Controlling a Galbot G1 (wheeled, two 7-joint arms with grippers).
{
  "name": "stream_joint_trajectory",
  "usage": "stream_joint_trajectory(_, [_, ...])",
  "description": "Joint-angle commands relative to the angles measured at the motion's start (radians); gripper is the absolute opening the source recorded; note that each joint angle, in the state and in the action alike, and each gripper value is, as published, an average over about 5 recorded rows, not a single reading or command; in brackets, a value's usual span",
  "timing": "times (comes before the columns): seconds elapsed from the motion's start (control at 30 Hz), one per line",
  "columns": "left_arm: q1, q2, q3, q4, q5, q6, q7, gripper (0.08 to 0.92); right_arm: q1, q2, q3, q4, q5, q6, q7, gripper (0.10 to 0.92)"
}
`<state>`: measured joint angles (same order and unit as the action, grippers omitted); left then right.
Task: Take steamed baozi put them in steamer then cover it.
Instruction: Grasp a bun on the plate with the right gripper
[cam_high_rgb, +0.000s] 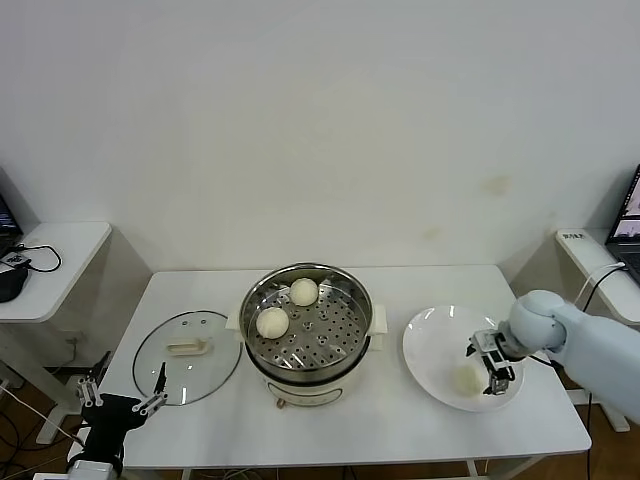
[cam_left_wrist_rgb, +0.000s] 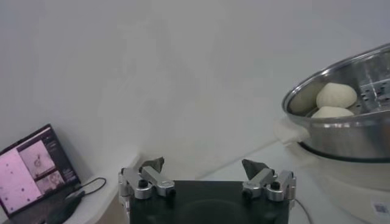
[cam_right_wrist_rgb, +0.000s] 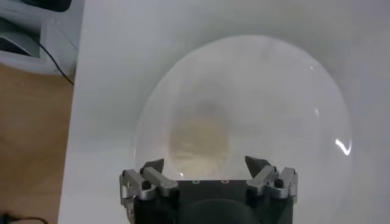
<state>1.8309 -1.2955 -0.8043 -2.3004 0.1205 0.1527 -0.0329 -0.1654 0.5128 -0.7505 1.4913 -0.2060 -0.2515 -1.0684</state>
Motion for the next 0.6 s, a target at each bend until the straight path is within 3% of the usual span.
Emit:
stream_joint_trajectory(0.03, [0.001, 0.001, -0.008, 0.001, 0.0, 0.0, 0.0, 0.823, -0.088, 0.071, 0.061, -0.083, -0.036, 0.0, 0.015, 0.823])
stream_joint_trajectory(0.23, [-0.003, 0.001, -0.007, 0.003, 0.0, 0.0, 0.0, 0.823, -0.088, 0.086, 0.059, -0.082, -0.03, -0.01, 0.014, 0.797])
stream_joint_trajectory(0.6, [-0.005, 0.0, -0.006, 0.005, -0.001, -0.002, -0.001, 0.823, -0.03, 0.066, 0.042, -0.067, -0.019, -0.016, -0.006, 0.675])
